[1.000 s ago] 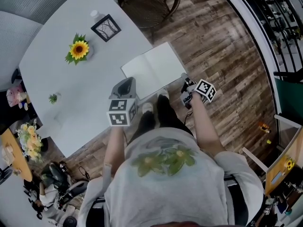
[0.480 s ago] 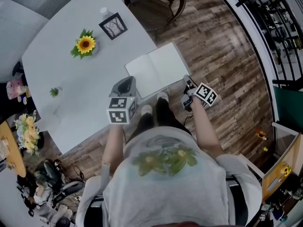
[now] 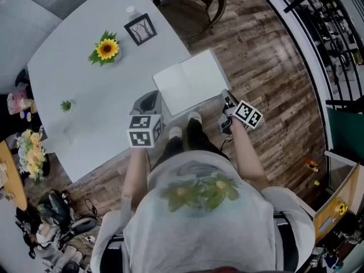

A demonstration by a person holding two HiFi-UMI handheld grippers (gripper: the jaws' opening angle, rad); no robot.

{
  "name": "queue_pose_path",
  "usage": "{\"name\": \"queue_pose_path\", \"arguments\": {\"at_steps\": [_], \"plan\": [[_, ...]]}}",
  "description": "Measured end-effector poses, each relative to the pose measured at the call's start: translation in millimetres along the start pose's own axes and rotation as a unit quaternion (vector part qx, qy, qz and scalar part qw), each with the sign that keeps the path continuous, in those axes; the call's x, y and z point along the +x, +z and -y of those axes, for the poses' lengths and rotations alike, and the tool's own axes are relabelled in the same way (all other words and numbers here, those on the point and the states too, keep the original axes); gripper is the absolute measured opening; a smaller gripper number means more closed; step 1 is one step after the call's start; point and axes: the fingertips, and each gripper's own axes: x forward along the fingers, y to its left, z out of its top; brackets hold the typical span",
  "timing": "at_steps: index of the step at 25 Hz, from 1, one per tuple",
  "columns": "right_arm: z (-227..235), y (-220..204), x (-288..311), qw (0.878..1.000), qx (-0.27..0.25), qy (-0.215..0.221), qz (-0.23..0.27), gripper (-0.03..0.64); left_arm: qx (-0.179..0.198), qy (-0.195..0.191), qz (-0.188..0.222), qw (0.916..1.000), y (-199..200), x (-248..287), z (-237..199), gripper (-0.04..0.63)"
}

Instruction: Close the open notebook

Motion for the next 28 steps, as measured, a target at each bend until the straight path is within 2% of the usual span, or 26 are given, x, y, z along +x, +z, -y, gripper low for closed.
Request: {"name": "queue_pose_path", "arguments": {"at_steps": [19,28], "plan": [[-33.9,-1.8,-8.3,0.996,-0.090,0.017,0.000,0.044,-0.005,-0.001,0.006,1.0000,-7.3,-10.1,-1.4,0.004],[-47.2,-5.7,-11.9,0.987,-0.161,0.015,-0.004,0.044,0.003,-0.011,0.009,0.9999,-7.6,-9.2,2.4,0.005]]}}
